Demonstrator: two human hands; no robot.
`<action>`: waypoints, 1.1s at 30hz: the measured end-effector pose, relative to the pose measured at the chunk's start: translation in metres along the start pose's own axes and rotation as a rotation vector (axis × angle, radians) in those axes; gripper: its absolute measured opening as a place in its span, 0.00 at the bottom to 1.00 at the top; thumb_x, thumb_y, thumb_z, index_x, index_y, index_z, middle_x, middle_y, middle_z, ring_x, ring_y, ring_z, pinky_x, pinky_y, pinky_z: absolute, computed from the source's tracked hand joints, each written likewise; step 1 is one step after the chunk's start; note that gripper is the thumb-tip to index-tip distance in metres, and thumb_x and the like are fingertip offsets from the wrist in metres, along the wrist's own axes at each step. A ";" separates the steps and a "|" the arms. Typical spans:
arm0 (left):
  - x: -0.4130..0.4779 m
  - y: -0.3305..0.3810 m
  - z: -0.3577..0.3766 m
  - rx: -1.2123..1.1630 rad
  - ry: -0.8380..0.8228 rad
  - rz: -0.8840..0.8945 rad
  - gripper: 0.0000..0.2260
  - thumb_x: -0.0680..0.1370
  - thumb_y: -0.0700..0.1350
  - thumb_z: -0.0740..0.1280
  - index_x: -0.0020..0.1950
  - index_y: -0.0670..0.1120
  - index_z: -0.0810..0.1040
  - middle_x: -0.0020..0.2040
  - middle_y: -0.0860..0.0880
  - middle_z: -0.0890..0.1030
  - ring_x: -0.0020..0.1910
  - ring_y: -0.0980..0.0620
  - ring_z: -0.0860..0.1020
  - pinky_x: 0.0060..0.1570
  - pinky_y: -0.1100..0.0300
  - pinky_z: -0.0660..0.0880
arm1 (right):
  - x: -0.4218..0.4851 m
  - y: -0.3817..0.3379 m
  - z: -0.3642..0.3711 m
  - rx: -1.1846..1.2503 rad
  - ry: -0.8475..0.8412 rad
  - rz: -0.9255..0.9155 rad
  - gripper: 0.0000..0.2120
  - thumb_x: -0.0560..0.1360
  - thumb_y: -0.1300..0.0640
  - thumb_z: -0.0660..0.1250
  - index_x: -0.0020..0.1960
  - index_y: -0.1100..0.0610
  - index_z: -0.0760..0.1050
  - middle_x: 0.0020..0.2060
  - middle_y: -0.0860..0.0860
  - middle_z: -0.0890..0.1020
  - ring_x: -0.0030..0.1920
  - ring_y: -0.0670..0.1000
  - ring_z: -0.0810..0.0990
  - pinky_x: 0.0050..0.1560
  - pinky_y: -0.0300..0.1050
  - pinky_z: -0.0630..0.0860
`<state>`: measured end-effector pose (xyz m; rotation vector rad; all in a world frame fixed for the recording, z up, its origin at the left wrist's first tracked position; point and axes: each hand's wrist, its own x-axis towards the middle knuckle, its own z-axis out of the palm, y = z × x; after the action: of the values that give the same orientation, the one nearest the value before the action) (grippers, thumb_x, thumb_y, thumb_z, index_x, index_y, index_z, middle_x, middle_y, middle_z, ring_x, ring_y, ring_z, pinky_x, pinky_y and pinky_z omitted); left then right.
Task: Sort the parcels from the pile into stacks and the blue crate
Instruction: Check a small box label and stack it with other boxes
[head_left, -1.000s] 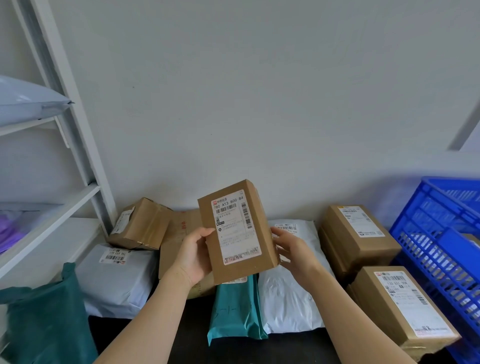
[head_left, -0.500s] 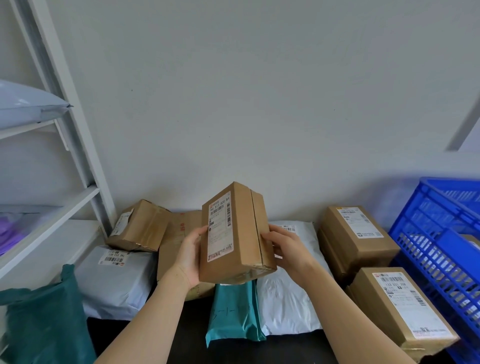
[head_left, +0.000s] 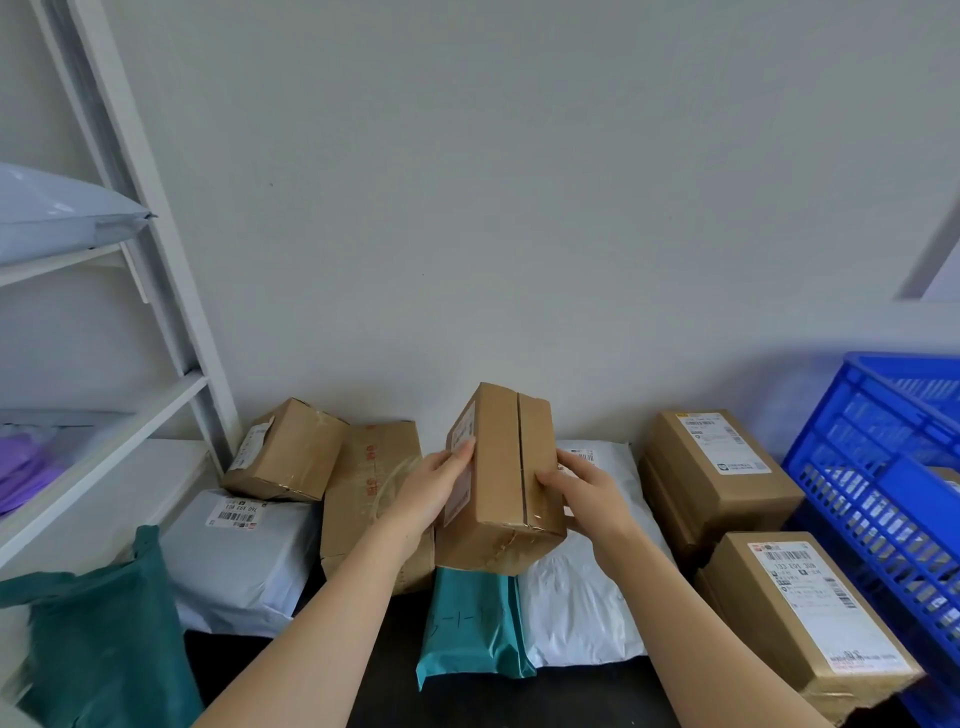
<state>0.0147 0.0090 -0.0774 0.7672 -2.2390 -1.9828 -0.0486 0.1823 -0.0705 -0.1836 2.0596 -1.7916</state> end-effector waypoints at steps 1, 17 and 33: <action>-0.002 0.002 0.000 -0.009 -0.046 -0.013 0.28 0.72 0.69 0.61 0.64 0.52 0.75 0.59 0.53 0.78 0.58 0.52 0.74 0.63 0.51 0.69 | -0.001 -0.001 0.001 0.004 0.000 -0.013 0.18 0.78 0.56 0.65 0.68 0.48 0.71 0.49 0.44 0.78 0.48 0.45 0.78 0.38 0.38 0.74; 0.000 -0.008 0.001 -0.312 -0.078 -0.098 0.45 0.57 0.61 0.81 0.69 0.48 0.68 0.56 0.45 0.82 0.52 0.45 0.83 0.51 0.46 0.80 | -0.010 -0.013 0.016 -0.249 -0.045 -0.142 0.24 0.78 0.68 0.57 0.69 0.49 0.72 0.62 0.45 0.77 0.55 0.42 0.76 0.42 0.26 0.70; 0.007 -0.015 -0.005 -0.417 -0.209 -0.097 0.47 0.56 0.70 0.75 0.69 0.51 0.70 0.58 0.42 0.81 0.55 0.41 0.81 0.50 0.45 0.79 | -0.002 -0.011 0.007 0.084 -0.099 0.280 0.39 0.63 0.42 0.77 0.69 0.53 0.67 0.59 0.55 0.78 0.57 0.57 0.78 0.57 0.60 0.77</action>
<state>0.0147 0.0010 -0.0924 0.6527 -1.8009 -2.5611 -0.0461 0.1743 -0.0599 0.0388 1.8354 -1.6585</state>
